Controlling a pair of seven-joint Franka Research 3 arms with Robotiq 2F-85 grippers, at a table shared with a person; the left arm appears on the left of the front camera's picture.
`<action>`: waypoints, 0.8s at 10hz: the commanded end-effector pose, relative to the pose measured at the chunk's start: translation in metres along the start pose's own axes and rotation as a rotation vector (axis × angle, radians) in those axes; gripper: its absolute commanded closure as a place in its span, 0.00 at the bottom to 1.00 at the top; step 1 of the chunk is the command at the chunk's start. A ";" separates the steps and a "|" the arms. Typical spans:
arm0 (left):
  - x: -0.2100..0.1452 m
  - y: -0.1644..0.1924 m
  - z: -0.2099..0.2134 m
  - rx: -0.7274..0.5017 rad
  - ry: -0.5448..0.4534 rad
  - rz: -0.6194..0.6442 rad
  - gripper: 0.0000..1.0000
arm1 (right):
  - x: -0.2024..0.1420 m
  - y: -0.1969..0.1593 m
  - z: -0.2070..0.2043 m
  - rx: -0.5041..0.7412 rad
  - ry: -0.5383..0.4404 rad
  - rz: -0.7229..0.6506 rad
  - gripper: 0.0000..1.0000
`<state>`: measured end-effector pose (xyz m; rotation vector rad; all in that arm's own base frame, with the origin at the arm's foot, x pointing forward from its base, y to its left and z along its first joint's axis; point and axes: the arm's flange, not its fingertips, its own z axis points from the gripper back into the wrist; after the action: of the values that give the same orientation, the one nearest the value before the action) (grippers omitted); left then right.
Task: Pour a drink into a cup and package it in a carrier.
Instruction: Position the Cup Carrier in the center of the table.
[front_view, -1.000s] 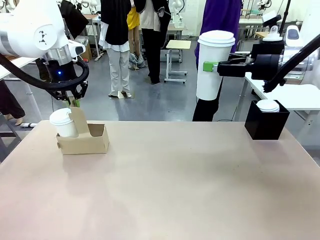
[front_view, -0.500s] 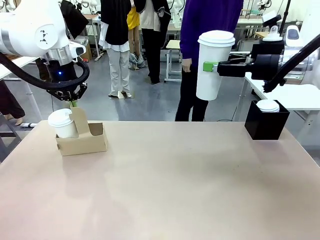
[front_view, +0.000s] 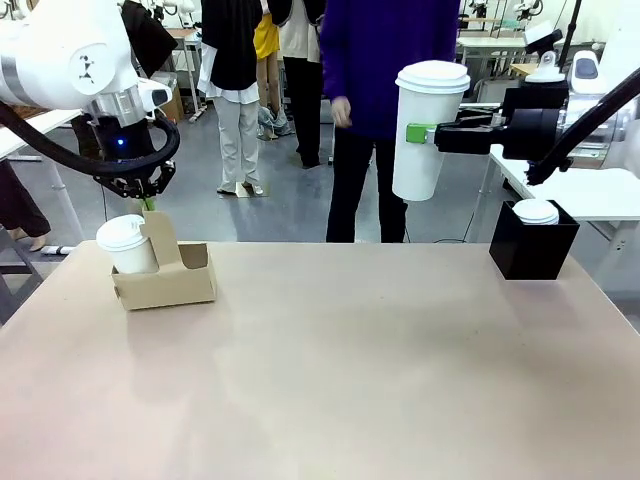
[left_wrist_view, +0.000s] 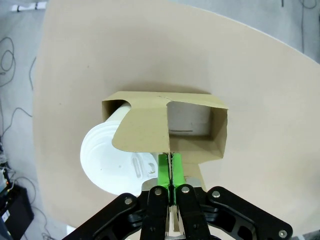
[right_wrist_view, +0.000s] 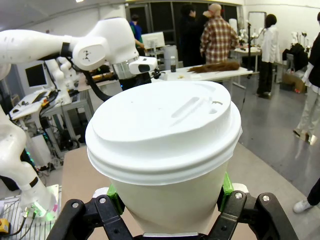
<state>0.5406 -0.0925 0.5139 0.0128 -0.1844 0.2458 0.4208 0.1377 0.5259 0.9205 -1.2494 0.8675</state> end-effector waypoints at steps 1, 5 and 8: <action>-0.016 -0.021 0.042 -0.009 0.001 0.023 0.98 | 0.003 0.001 -0.002 -0.008 -0.005 0.009 0.19; -0.082 -0.125 0.106 0.014 0.046 -0.107 0.98 | 0.003 0.001 -0.002 -0.008 -0.005 0.009 0.19; -0.132 -0.210 0.107 0.027 0.045 -0.123 0.98 | 0.003 0.001 -0.002 -0.008 -0.005 0.009 0.19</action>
<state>0.4343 -0.3201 0.5984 0.0247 -0.1298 0.0935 0.4205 0.1381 0.5262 0.9194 -1.2496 0.8691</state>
